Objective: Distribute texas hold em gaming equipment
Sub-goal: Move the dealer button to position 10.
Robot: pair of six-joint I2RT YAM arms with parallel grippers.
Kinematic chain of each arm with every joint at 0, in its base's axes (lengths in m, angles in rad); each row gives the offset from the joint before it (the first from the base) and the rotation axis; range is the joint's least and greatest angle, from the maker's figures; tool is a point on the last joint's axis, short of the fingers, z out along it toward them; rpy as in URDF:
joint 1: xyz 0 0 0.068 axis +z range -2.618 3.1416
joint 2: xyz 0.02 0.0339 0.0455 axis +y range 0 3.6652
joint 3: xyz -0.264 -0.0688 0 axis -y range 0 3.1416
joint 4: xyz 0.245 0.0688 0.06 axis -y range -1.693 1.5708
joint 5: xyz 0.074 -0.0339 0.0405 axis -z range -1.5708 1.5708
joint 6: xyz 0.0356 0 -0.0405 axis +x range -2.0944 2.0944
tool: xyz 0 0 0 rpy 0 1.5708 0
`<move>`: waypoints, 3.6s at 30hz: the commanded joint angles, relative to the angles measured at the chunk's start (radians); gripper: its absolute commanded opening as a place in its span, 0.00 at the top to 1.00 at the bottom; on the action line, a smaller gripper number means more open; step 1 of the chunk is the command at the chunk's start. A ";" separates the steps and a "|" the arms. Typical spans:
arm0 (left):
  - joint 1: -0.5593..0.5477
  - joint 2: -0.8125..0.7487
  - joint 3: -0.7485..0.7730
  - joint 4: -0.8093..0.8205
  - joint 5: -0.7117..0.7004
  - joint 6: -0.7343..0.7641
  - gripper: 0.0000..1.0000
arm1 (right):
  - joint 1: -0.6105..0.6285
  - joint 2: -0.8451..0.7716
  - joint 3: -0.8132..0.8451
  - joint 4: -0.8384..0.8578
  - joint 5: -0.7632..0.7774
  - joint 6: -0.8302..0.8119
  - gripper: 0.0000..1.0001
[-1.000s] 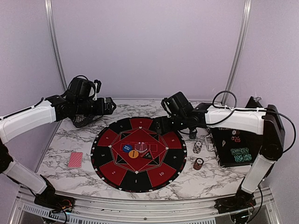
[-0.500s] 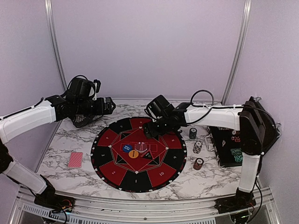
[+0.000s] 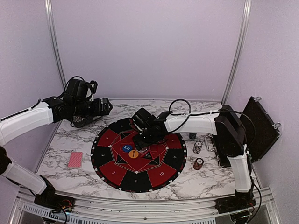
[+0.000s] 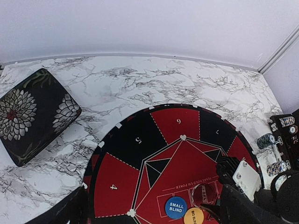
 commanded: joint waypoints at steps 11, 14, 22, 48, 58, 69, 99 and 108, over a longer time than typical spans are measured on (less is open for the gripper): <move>0.016 -0.021 -0.015 -0.007 -0.005 0.013 0.01 | 0.003 0.132 0.159 -0.060 0.034 0.009 0.33; 0.019 -0.019 -0.016 -0.007 -0.004 0.013 0.01 | 0.003 0.148 0.176 -0.076 0.045 0.012 0.35; 0.025 -0.016 -0.016 -0.008 0.003 0.012 0.01 | 0.002 0.142 0.142 -0.101 0.062 0.025 0.39; 0.030 -0.011 -0.022 -0.008 0.016 0.000 0.01 | 0.021 0.053 0.012 -0.082 -0.021 0.063 0.46; 0.031 -0.008 -0.027 -0.007 0.018 -0.004 0.01 | 0.080 0.077 0.037 -0.102 -0.065 0.044 0.48; 0.033 -0.003 -0.028 -0.007 0.028 -0.006 0.01 | 0.148 0.042 -0.027 -0.123 -0.112 0.050 0.48; 0.032 0.020 -0.023 -0.005 0.048 -0.018 0.01 | 0.211 -0.008 -0.137 -0.106 -0.147 0.106 0.47; 0.033 0.019 -0.025 -0.005 0.043 -0.016 0.01 | 0.211 -0.008 -0.133 -0.120 -0.136 0.102 0.47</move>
